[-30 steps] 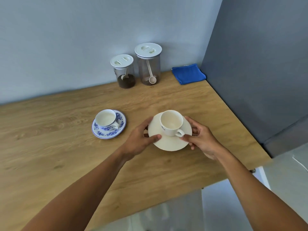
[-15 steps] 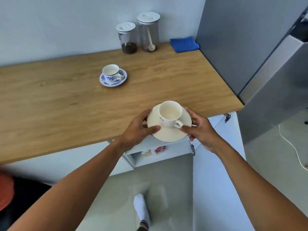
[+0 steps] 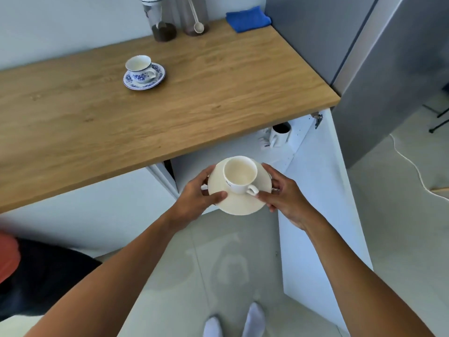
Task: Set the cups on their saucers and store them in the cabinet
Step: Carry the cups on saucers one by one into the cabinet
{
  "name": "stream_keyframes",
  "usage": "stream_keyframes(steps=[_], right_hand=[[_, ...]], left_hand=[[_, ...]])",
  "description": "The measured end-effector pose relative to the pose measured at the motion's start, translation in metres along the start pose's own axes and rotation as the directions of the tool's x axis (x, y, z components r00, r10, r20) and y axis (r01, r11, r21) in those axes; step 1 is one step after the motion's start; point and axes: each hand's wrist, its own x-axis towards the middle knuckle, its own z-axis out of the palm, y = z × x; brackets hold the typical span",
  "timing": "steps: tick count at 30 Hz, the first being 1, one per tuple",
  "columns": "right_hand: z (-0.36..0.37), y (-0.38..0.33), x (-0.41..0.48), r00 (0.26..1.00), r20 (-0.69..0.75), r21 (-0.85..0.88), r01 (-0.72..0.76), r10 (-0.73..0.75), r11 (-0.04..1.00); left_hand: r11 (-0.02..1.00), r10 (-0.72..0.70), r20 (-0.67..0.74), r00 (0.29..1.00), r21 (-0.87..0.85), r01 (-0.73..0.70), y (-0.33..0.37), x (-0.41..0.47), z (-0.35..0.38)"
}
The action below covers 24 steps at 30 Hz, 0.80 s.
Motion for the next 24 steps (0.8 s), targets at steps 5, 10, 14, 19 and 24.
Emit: stream_keyframes(steps=[5,10,14,19,24], right_hand=[[0.000,0.052,0.030,1.000,-0.019,-0.003,-0.008,0.008,1.000],[-0.013,0.100,0.106,0.999,-0.044,0.020,0.014,-0.013,1.000],[-0.029,0.124,0.184,0.997,-0.025,-0.005,0.076,-0.076,0.997],[-0.043,0.146,0.283,0.990,0.000,-0.032,0.142,-0.142,0.989],[-0.051,0.160,0.360,0.985,0.018,-0.087,0.170,-0.169,0.982]], left_hand=[[0.999,-0.033,0.018,0.999,0.022,0.033,-0.057,0.033,0.003],[0.999,-0.032,0.016,0.999,0.021,0.031,-0.110,0.109,0.004],[0.998,0.024,0.026,0.999,0.060,-0.026,-0.148,0.188,-0.008],[0.998,0.063,-0.001,0.998,0.022,-0.063,-0.184,0.278,-0.022],[0.996,0.055,0.001,0.998,0.070,-0.055,-0.202,0.341,-0.034]])
